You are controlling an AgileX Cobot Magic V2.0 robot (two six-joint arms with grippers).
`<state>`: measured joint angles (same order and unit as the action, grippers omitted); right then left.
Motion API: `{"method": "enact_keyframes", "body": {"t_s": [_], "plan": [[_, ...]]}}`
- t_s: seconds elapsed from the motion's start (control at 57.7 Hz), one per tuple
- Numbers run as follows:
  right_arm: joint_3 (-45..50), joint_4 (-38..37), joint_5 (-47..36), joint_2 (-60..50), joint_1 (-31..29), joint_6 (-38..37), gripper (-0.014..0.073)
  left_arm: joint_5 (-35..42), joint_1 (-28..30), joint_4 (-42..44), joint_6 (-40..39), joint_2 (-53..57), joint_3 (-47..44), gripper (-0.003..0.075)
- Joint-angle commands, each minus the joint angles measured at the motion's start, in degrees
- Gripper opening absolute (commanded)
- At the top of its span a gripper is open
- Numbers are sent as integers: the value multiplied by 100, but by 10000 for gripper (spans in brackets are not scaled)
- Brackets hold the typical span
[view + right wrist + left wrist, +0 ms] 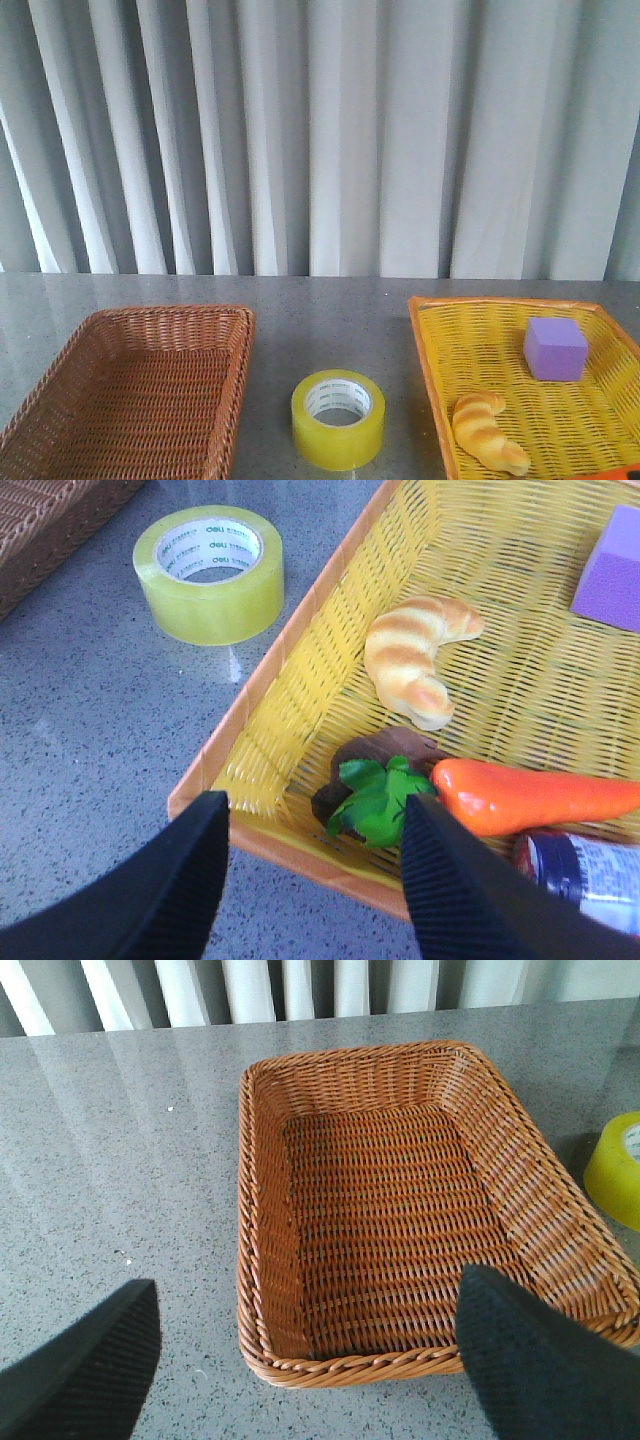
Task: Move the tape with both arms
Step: 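Reach the left gripper to the tape on the table and grasp its rim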
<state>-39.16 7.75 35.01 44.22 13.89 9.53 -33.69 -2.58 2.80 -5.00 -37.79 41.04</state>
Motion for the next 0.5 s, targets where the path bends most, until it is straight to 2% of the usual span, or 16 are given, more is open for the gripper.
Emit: {"method": "enact_keyframes", "body": {"t_s": [0.0, 0.277, 0.485], "plan": [[-99, 25, -290, -261, -44, 11, 381, 434, 10, -7, -20, -7, 190, 591], [-99, 36, -209, -400, -44, 5, 381, 435, 10, -21, -20, -7, 190, 591], [-99, 36, -225, -400, -44, 5, 381, 768, -14, -177, 169, -277, 190, 591]]}}
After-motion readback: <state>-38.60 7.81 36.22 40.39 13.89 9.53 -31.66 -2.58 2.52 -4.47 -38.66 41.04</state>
